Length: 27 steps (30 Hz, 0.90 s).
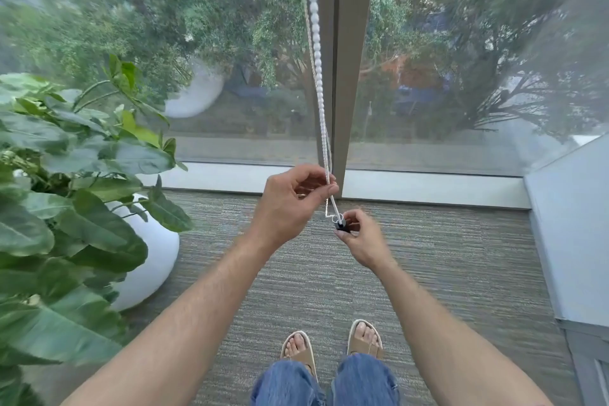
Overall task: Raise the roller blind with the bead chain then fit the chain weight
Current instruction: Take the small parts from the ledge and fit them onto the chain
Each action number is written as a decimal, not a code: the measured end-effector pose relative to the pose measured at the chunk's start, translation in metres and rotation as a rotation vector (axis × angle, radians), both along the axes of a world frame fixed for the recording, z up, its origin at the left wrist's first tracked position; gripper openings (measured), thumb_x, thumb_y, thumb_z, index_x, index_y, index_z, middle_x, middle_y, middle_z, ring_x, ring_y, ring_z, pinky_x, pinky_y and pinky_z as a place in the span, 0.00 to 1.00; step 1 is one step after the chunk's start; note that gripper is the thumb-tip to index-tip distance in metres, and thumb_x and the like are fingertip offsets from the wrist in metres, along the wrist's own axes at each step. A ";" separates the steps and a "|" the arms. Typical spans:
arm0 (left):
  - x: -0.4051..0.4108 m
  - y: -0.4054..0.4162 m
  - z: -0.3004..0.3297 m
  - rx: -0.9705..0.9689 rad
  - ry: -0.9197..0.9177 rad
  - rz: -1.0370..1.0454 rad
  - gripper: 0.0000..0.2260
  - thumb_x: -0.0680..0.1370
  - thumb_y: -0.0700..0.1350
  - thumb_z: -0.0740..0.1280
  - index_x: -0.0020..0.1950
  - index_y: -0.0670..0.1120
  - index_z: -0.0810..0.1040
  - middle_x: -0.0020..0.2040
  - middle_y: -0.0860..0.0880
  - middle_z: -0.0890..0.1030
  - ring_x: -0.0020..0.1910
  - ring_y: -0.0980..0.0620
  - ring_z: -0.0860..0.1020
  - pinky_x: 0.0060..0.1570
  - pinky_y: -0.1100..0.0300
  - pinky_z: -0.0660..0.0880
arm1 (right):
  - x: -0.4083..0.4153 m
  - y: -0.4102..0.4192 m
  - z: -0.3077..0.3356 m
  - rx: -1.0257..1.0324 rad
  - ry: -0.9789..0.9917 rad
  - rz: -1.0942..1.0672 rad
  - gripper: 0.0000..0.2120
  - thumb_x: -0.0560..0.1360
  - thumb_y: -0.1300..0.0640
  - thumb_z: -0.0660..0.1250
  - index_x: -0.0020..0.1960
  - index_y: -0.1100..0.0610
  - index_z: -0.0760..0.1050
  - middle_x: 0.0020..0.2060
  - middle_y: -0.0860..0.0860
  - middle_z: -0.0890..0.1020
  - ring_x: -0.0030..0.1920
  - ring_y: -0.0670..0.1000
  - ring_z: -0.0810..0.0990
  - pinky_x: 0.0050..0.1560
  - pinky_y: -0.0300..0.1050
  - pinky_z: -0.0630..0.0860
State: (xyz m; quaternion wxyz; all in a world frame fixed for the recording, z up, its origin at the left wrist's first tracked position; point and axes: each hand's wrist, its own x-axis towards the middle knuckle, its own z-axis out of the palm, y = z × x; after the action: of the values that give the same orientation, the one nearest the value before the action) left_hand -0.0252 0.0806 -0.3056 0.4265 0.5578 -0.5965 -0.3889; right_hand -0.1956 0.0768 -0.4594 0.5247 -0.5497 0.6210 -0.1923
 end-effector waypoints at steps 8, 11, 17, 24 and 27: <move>0.000 -0.004 -0.064 -0.015 0.004 -0.026 0.06 0.74 0.39 0.75 0.49 0.47 0.83 0.41 0.54 0.85 0.41 0.59 0.83 0.46 0.67 0.78 | 0.006 -0.005 -0.081 0.037 0.044 -0.030 0.13 0.72 0.63 0.74 0.50 0.51 0.74 0.43 0.43 0.80 0.45 0.42 0.79 0.45 0.30 0.71; 0.001 -0.006 -0.080 -0.020 0.005 -0.025 0.06 0.73 0.40 0.75 0.48 0.48 0.83 0.42 0.54 0.85 0.42 0.56 0.84 0.47 0.63 0.79 | 0.009 -0.007 -0.107 0.071 0.059 -0.052 0.12 0.73 0.63 0.74 0.51 0.53 0.74 0.46 0.47 0.81 0.48 0.48 0.80 0.54 0.41 0.75; 0.008 -0.009 -0.105 -0.046 0.015 -0.033 0.06 0.73 0.42 0.75 0.48 0.50 0.83 0.43 0.54 0.85 0.42 0.54 0.84 0.48 0.58 0.81 | 0.014 -0.014 -0.151 0.159 0.059 -0.087 0.11 0.74 0.62 0.72 0.52 0.52 0.73 0.48 0.47 0.80 0.51 0.49 0.80 0.52 0.42 0.73; 0.016 -0.011 -0.126 -0.055 0.014 -0.059 0.05 0.73 0.43 0.75 0.47 0.51 0.83 0.44 0.54 0.86 0.43 0.54 0.84 0.48 0.60 0.80 | 0.024 -0.018 -0.184 0.195 0.133 -0.065 0.12 0.74 0.62 0.71 0.52 0.51 0.71 0.46 0.45 0.78 0.52 0.49 0.79 0.58 0.45 0.75; 0.017 -0.012 -0.133 -0.049 -0.013 -0.073 0.05 0.73 0.44 0.75 0.48 0.49 0.83 0.44 0.52 0.85 0.44 0.52 0.84 0.48 0.58 0.81 | 0.029 -0.017 -0.192 0.199 0.127 -0.082 0.13 0.74 0.63 0.71 0.53 0.52 0.72 0.49 0.48 0.79 0.52 0.49 0.79 0.54 0.42 0.73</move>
State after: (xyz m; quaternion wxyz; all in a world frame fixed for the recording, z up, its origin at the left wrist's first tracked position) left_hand -0.0086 0.0691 -0.4381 0.4215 0.5276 -0.6285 -0.3860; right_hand -0.1663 0.0594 -0.6515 0.5278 -0.4802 0.6910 -0.1156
